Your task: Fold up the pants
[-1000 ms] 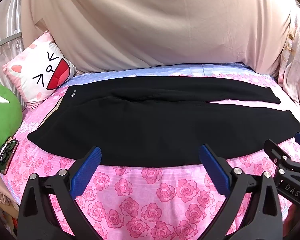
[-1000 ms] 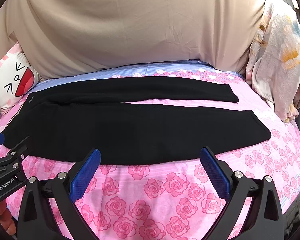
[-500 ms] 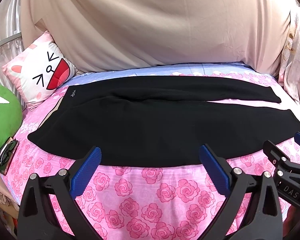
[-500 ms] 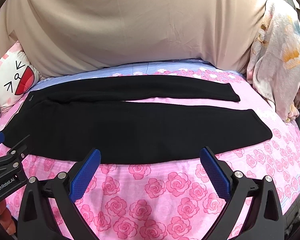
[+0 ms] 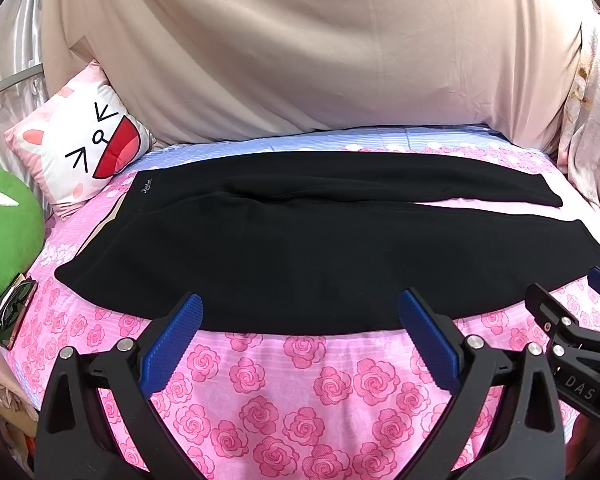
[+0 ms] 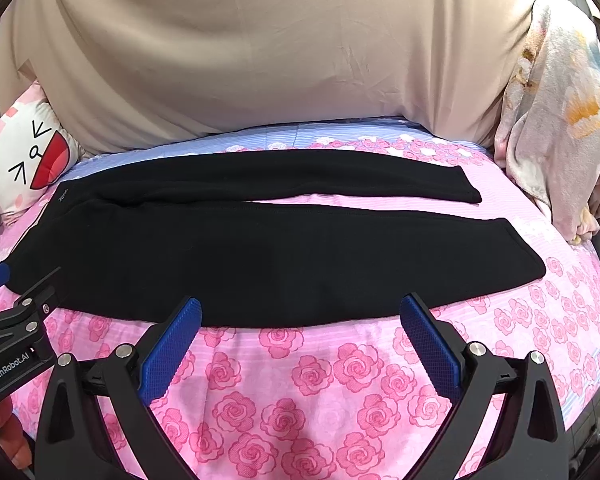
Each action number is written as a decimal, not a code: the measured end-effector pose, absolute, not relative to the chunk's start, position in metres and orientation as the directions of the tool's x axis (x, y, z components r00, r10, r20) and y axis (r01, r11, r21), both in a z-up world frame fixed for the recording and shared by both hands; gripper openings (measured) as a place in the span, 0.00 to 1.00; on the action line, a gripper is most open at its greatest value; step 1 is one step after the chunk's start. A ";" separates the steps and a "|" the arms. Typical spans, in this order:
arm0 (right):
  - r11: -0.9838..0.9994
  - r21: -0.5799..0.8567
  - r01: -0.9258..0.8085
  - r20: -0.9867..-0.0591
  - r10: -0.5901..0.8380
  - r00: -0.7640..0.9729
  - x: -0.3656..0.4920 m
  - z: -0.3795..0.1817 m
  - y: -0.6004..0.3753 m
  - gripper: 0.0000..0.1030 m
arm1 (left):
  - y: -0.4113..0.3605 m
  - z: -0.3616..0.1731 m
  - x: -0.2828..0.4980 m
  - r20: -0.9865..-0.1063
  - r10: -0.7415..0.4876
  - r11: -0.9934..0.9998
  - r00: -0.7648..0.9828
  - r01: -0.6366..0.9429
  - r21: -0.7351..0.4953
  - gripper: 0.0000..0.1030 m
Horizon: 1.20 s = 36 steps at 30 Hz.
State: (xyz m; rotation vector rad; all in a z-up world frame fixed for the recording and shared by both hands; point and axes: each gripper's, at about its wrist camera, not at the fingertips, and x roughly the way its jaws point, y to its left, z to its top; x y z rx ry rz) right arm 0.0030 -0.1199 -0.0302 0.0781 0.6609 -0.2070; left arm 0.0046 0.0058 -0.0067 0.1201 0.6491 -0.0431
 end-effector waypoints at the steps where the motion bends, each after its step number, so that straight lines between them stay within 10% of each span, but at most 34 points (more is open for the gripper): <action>1: 0.977 0.007 0.215 -0.616 -0.165 0.770 0.004 -0.031 -0.120 0.95 | 0.006 -0.007 0.005 -0.606 -0.002 0.992 0.796 0.077 0.098 0.94; 36: 0.978 0.025 0.207 -0.640 -0.143 0.755 0.018 -0.040 -0.136 0.95 | 0.009 -0.016 0.023 -0.636 -0.028 0.991 0.771 0.107 0.086 0.94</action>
